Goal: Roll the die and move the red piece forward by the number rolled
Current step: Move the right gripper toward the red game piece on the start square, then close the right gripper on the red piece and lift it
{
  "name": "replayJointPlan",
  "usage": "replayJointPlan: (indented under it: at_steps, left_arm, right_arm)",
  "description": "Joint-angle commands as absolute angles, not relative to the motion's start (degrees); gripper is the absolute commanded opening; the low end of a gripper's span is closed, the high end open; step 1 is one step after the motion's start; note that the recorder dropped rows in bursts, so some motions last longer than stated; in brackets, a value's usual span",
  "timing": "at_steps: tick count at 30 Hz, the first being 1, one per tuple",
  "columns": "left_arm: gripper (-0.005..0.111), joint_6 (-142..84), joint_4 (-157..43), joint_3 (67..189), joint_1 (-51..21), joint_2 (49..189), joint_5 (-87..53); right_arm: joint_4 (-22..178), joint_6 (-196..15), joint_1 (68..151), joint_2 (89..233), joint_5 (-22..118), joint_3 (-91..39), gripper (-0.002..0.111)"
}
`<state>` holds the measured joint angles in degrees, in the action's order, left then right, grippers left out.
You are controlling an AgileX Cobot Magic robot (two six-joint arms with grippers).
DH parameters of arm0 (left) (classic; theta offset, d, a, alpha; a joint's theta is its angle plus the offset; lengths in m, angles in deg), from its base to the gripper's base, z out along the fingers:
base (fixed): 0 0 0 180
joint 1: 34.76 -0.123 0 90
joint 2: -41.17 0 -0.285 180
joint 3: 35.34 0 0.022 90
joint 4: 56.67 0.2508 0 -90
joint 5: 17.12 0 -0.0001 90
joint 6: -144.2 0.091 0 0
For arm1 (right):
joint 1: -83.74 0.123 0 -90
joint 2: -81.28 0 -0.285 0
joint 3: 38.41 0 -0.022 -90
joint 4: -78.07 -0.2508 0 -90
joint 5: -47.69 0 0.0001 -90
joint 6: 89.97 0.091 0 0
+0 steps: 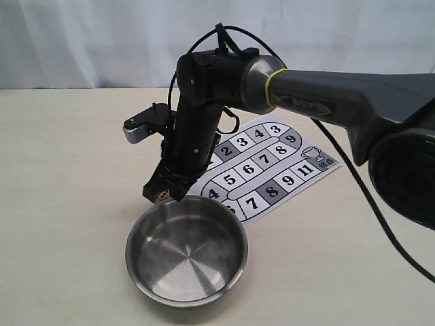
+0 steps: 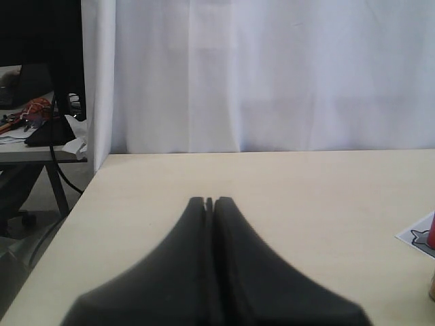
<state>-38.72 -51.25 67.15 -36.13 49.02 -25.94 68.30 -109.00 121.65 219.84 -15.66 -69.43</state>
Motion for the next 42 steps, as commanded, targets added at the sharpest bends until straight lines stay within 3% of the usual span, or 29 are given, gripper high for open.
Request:
replayJointPlan:
  at_steps: [1, 10, 24, 42]
  left_arm:
    - [0.0, -38.83, -51.38, 67.44, -36.12, 48.96, -25.28]
    - [0.0, -38.83, -51.38, 67.44, -36.12, 48.96, -25.37]
    - [0.0, -38.83, -51.38, 67.44, -36.12, 48.96, -25.37]
    - [0.0, -38.83, -51.38, 67.44, -36.12, 48.96, -25.26]
  right_arm:
    - [70.23, -109.84, 121.82, 219.7, -15.33, -69.82, 0.004]
    - [70.46, -109.6, 120.41, 216.82, -11.14, -70.72, 0.006]
    - [69.09, -103.1, 114.43, 218.37, 3.92, -71.13, 0.065]
    - [68.07, -102.99, 114.55, 224.67, 8.62, -71.13, 0.068]
